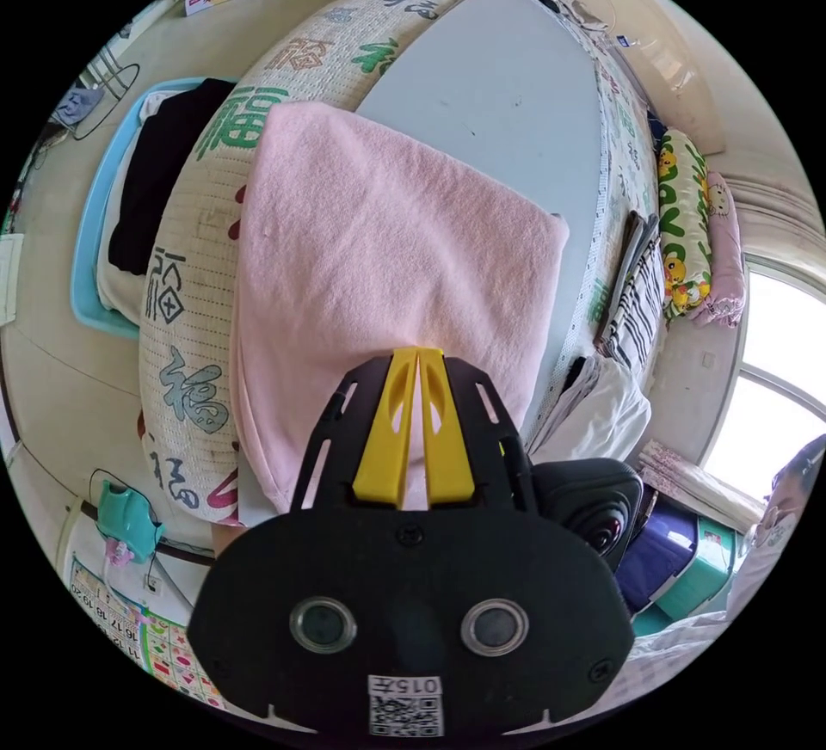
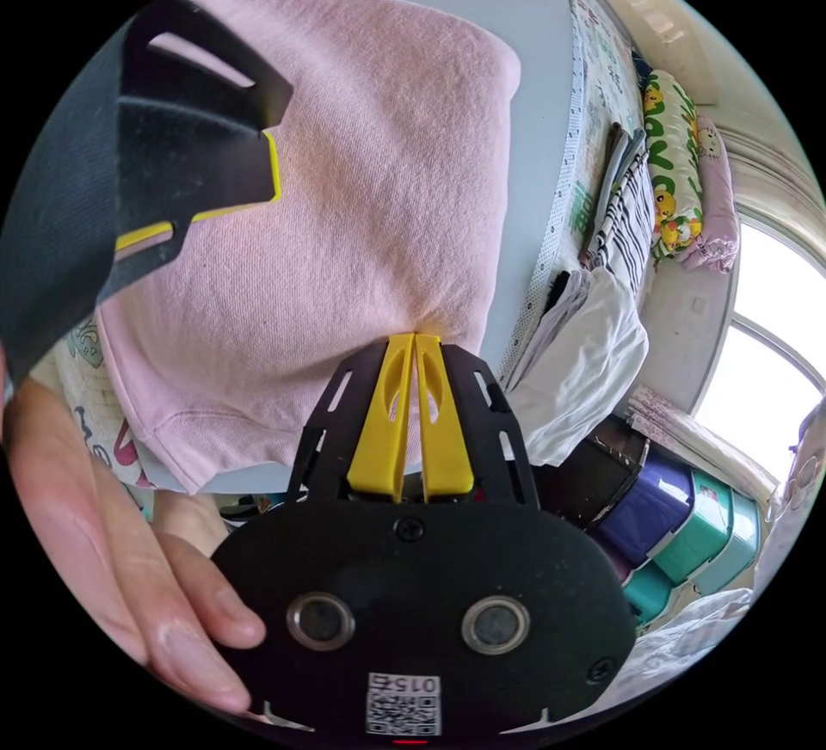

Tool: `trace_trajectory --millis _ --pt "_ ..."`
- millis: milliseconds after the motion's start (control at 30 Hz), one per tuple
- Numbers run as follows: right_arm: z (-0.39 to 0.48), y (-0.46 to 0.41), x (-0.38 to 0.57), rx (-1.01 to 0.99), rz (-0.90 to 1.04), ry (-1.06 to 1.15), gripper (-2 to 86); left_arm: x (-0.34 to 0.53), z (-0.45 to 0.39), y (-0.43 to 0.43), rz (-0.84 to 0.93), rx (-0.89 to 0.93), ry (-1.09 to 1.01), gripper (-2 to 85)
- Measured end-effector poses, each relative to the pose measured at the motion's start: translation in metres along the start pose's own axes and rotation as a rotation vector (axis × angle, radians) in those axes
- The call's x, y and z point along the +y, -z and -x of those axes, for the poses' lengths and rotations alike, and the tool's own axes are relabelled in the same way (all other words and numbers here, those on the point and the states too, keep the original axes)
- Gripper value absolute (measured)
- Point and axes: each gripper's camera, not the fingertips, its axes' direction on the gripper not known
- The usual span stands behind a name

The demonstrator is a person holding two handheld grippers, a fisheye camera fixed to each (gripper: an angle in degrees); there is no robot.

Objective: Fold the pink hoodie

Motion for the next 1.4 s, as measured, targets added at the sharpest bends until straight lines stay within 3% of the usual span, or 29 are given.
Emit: trace_trajectory --millis 1000,1400 --pt "0.098 -0.056 0.051 0.009 -0.035 0.08 -0.5 0.009 -0.033 0.003 -0.023 0.041 0.077 -0.5" --pt "0.135 -0.129 0.091 -0.117 -0.161 0.031 -0.6 0.036 -0.076 0.02 -0.084 0.015 0.008 -0.4"
